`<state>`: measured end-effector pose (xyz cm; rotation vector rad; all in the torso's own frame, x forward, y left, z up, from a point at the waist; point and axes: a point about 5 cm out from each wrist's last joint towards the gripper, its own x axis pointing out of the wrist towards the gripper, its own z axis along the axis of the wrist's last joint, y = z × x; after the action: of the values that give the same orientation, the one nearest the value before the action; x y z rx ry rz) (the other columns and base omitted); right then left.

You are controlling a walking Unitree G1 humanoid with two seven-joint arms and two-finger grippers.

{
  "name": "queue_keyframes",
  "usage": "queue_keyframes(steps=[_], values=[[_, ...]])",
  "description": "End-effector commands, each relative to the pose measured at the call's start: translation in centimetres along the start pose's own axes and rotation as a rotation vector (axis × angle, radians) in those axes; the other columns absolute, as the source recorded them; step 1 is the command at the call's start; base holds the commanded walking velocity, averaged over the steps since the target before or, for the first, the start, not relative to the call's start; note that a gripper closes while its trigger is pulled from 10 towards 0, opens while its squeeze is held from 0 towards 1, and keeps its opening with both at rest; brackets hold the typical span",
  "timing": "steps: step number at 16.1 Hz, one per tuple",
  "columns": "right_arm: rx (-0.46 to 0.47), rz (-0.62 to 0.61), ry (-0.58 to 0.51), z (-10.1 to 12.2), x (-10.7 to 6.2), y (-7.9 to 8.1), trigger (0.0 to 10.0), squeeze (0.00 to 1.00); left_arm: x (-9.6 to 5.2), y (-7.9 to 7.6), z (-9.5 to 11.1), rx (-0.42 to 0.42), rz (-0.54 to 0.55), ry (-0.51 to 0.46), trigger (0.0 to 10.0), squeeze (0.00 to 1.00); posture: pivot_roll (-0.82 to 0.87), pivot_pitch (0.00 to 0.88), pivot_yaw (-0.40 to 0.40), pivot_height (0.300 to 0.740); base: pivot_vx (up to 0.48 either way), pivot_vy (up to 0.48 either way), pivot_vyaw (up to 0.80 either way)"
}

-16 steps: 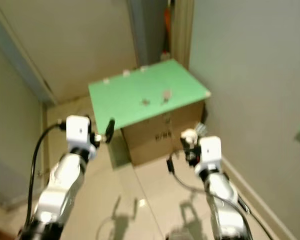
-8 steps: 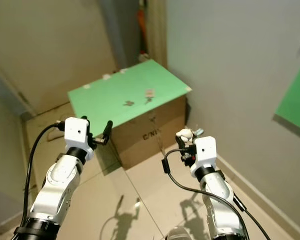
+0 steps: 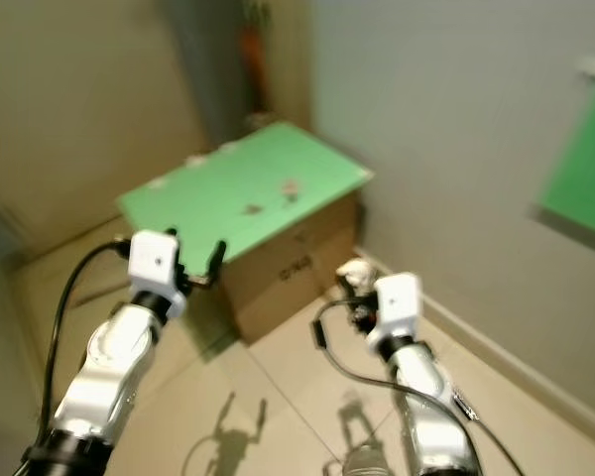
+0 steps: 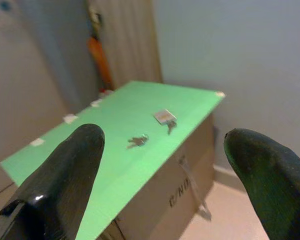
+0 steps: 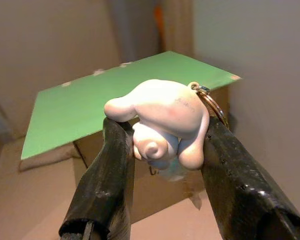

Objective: Hang keys on a hook

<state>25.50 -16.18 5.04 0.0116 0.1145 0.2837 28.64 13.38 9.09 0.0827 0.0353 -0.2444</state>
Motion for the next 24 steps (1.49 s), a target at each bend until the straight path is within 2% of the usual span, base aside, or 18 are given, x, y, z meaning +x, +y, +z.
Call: queue_keyframes(steps=[1,5,7,8,10,15,24], values=[[0.002,-0.007,-0.012,0.4,0.1,-0.5,0.0,0.00,0.5,-0.3,0.7,0.010,-0.023,-0.026,10.0,0.00,-0.26,0.003,0.169,0.740,0.000,0.472,-0.74],[0.010,-0.001,-0.017,0.4,0.0,-0.4,0.0,0.00,1.6,0.0,1.1,0.026,-0.044,-0.025,10.0,0.00,-0.27,0.000,0.179,0.740,0.000,0.468,-0.74],[0.014,0.007,-0.012,0.2,-0.3,-0.2,0.0,0.00,1.9,0.3,1.0,0.029,-0.035,-0.020,10.0,0.00,-0.27,0.001,0.182,0.740,0.000,0.000,-0.75],[0.008,0.005,-0.015,0.1,-0.8,-0.1,0.0,0.00,2.3,0.3,0.7,0.055,-0.029,0.014,10.0,0.00,-0.28,0.003,0.189,0.740,0.000,0.000,-0.76],[0.004,0.026,-0.011,-0.3,-1.5,0.5,0.0,0.00,2.3,-0.3,1.2,0.043,-0.092,-0.027,10.0,0.00,-0.30,0.005,0.199,0.740,0.000,0.000,0.00],[0.008,0.061,-0.008,-0.6,-2.4,1.2,0.0,0.00,2.6,-0.6,1.0,0.050,-0.111,-0.025,10.0,0.00,-0.31,0.004,0.202,0.740,0.423,0.000,0.00],[-0.001,0.077,-0.033,-0.1,-1.8,1.3,0.0,0.00,3.2,-1.6,1.5,0.076,-0.176,-0.048,10.0,0.00,-0.31,0.000,0.208,0.740,0.463,0.000,0.00]])
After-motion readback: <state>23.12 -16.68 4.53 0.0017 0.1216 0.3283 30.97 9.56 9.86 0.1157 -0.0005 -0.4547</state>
